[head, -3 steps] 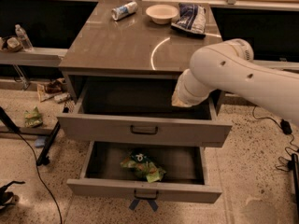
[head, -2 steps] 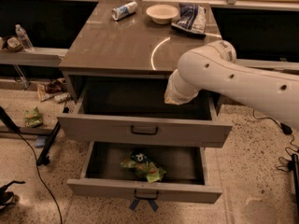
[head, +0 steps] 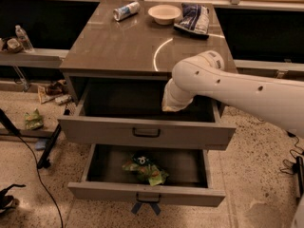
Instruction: Open top drawer
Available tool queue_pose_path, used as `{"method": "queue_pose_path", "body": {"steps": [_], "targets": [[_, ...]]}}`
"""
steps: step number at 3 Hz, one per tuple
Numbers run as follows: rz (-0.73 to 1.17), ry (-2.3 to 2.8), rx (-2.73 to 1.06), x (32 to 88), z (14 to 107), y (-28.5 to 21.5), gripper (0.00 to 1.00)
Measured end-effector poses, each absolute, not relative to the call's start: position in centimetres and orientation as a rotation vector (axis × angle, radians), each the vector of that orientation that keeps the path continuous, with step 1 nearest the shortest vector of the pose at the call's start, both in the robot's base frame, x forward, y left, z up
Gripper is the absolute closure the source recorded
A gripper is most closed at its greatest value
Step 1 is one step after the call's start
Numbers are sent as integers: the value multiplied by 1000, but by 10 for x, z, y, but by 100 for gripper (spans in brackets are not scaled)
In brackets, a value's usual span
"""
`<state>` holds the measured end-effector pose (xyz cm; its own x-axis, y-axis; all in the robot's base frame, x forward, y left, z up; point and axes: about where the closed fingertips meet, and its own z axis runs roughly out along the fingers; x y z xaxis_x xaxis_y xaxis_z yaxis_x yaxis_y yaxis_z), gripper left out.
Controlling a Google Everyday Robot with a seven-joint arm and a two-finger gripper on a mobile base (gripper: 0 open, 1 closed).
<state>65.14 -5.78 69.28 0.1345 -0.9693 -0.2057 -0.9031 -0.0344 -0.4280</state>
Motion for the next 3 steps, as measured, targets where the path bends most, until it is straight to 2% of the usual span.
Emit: {"method": "queue_pose_path", "body": {"steps": [1, 3], "targets": [[-119, 1836, -1983, 643, 670, -58, 100], [165, 1935, -2016, 595, 650, -64, 100]]}}
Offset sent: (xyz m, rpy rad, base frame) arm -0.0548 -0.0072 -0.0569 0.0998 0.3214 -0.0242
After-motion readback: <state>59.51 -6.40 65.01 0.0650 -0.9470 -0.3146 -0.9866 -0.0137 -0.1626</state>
